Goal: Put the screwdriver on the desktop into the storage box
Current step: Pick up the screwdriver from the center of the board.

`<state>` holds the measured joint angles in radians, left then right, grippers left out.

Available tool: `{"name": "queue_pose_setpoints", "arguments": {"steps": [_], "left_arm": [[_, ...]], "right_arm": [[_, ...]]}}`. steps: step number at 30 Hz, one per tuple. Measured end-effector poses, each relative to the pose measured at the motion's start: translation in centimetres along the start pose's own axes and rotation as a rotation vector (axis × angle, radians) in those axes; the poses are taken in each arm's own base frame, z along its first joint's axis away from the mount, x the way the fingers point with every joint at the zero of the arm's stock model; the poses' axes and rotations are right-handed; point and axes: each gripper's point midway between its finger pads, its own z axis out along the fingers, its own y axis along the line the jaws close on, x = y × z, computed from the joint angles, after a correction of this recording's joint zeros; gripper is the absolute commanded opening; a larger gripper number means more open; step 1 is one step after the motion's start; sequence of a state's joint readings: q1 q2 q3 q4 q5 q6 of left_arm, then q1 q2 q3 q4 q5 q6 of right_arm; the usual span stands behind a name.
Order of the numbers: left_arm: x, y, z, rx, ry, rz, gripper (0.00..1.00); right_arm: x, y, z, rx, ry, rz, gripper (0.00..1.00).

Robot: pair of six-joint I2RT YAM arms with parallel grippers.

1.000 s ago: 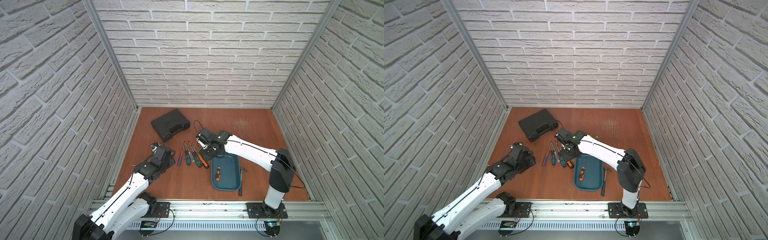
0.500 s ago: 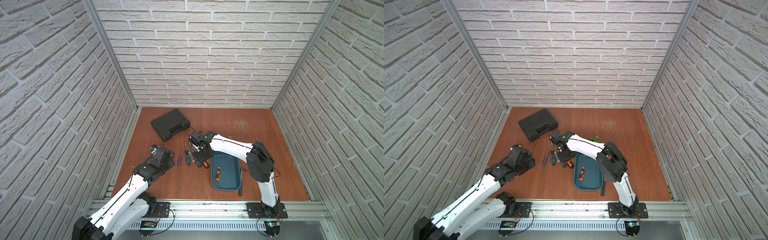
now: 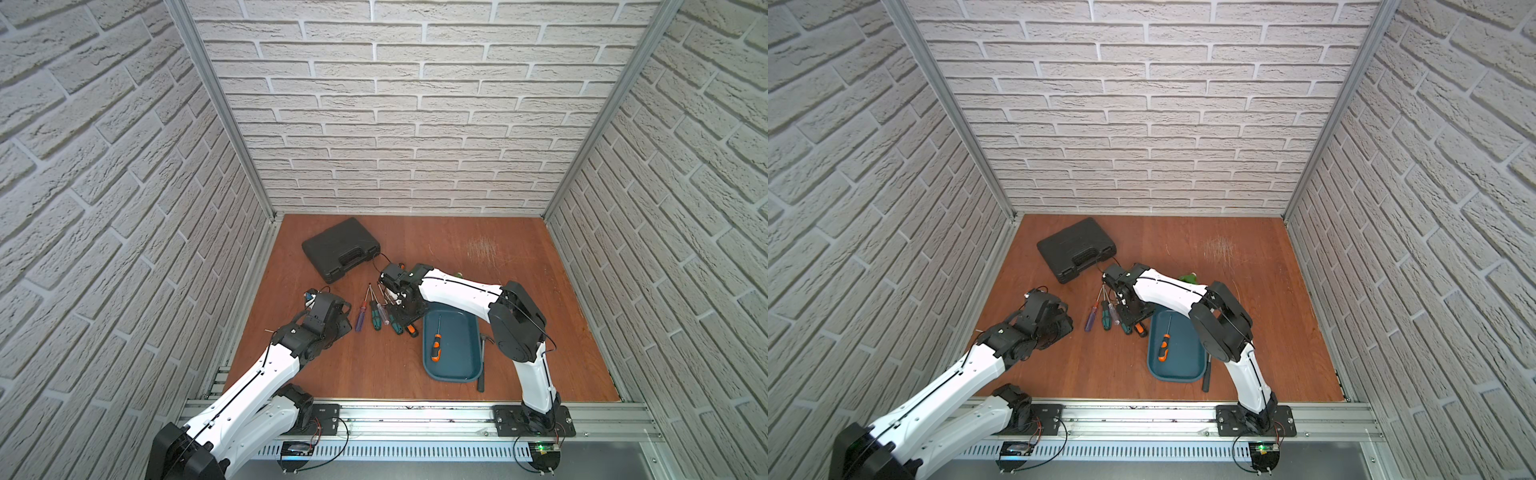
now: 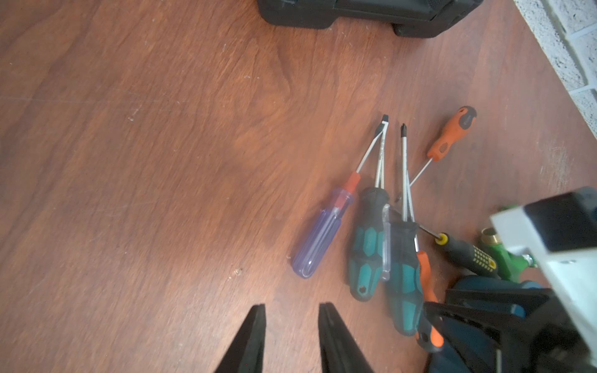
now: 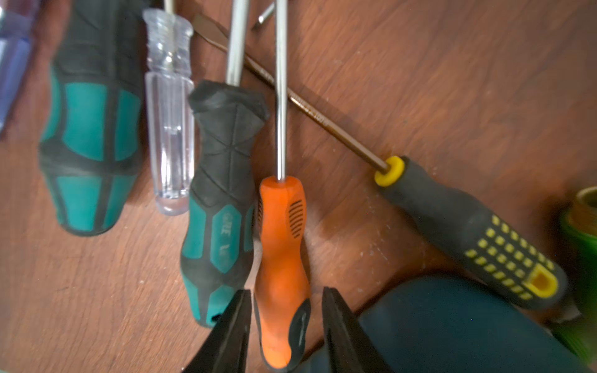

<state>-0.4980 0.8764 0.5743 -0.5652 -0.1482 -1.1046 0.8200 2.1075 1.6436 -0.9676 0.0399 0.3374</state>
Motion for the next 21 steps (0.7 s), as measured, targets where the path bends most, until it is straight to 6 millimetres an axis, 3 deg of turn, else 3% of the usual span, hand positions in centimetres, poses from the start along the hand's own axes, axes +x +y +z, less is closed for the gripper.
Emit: {"name": "queue_pose_setpoints", "arguments": {"steps": [5,15,21], "left_arm": [[0.0,-0.1,0.0,0.003,-0.001,0.000,0.34],[0.0,-0.1,0.0,0.004,-0.002,-0.001,0.34],[0.0,-0.1,0.0,0.004,-0.002,-0.001,0.34]], "right_arm": [[0.3,0.0,1.4,0.005,0.030,0.006,0.40],[0.2,0.1,1.4,0.001,0.027,0.026,0.29],[0.2,0.1,1.4,0.002,0.027,0.029,0.08]]}}
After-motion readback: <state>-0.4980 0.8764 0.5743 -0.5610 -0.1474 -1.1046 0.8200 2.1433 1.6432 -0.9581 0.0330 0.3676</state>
